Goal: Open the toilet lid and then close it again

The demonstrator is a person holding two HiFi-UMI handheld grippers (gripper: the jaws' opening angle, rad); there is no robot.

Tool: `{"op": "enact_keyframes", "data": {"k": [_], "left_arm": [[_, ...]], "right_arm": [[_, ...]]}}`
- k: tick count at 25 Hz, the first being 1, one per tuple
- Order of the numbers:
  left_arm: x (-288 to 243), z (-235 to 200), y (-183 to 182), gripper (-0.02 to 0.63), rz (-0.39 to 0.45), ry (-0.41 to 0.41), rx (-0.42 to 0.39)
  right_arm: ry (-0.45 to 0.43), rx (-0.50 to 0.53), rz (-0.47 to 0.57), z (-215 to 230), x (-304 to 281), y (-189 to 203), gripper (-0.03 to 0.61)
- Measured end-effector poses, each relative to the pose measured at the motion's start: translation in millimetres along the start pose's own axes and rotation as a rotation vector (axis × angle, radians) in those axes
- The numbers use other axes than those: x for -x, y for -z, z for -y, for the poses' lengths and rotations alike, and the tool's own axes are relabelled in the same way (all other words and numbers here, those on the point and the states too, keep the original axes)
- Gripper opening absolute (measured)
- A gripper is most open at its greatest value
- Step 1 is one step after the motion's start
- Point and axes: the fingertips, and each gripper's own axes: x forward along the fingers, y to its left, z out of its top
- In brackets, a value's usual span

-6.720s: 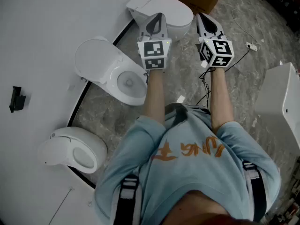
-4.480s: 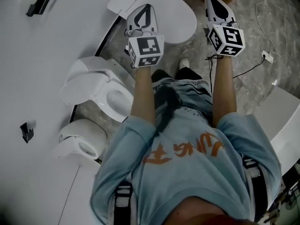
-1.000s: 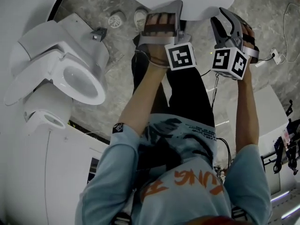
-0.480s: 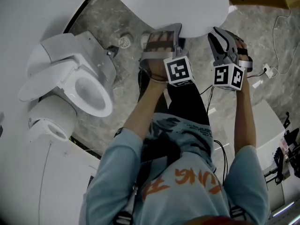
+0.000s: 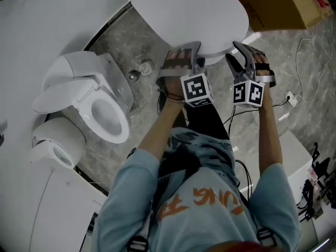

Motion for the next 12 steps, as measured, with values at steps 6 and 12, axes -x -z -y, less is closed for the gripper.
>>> {"op": "enact_keyframes", "data": {"k": [6, 12], "left_arm": [[31.2, -52.3, -5.9, 0.287, 0.025, -0.086, 0.050], [53.2, -98.8, 4.5, 0.239, 0.038, -0.197, 0.113]], "right_arm": [[0.093, -0.038, 0.045, 49.5, 12.2, -32.3, 0.242], [0.191, -0.091, 0.076, 81.8, 2.9, -66.3, 0.120]]}}
